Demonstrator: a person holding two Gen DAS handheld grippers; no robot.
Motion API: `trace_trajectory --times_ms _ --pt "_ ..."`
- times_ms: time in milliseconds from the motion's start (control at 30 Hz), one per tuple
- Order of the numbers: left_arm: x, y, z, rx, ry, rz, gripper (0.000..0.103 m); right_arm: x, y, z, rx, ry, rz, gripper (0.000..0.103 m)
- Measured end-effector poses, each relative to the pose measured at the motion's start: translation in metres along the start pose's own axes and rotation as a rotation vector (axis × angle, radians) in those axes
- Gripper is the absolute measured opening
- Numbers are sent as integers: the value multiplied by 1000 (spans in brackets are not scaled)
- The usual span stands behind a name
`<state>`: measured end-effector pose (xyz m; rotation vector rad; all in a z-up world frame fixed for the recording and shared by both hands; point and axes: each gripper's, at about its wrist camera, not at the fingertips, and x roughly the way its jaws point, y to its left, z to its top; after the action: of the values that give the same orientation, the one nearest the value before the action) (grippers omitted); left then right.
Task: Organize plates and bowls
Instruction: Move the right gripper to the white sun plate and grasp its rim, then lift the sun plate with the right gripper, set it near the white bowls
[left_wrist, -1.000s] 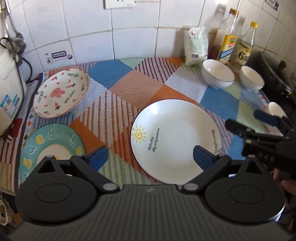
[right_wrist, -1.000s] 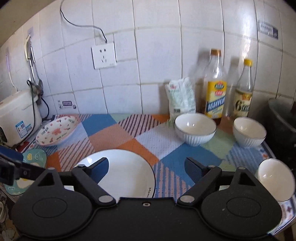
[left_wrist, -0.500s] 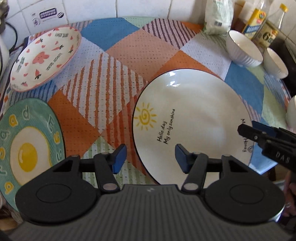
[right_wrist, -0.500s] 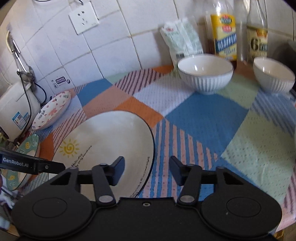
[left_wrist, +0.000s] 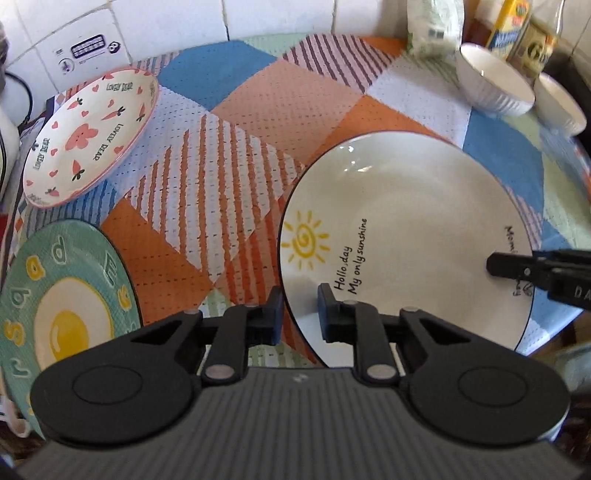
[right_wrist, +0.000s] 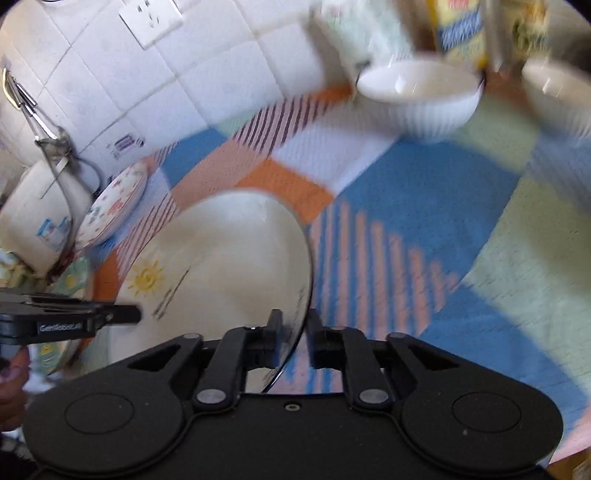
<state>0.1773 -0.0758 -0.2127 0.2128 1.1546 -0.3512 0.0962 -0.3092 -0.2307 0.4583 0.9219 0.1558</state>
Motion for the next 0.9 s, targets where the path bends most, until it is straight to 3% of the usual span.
trace_trajectory --times_ms 233,400,600,900 --pt "1 8 12 -36 42 -9 18 0 -1 3 -43 49 35 21" --pt "-12 14 21 -16 -1 19 18 -7 3 1 -65 43 89 21" --pt "-20 21 48 11 -58 53 18 -4 13 14 -82 -25 110 22" --pt "-16 20 100 56 -127 61 18 12 11 68 -137 -105 125 22"
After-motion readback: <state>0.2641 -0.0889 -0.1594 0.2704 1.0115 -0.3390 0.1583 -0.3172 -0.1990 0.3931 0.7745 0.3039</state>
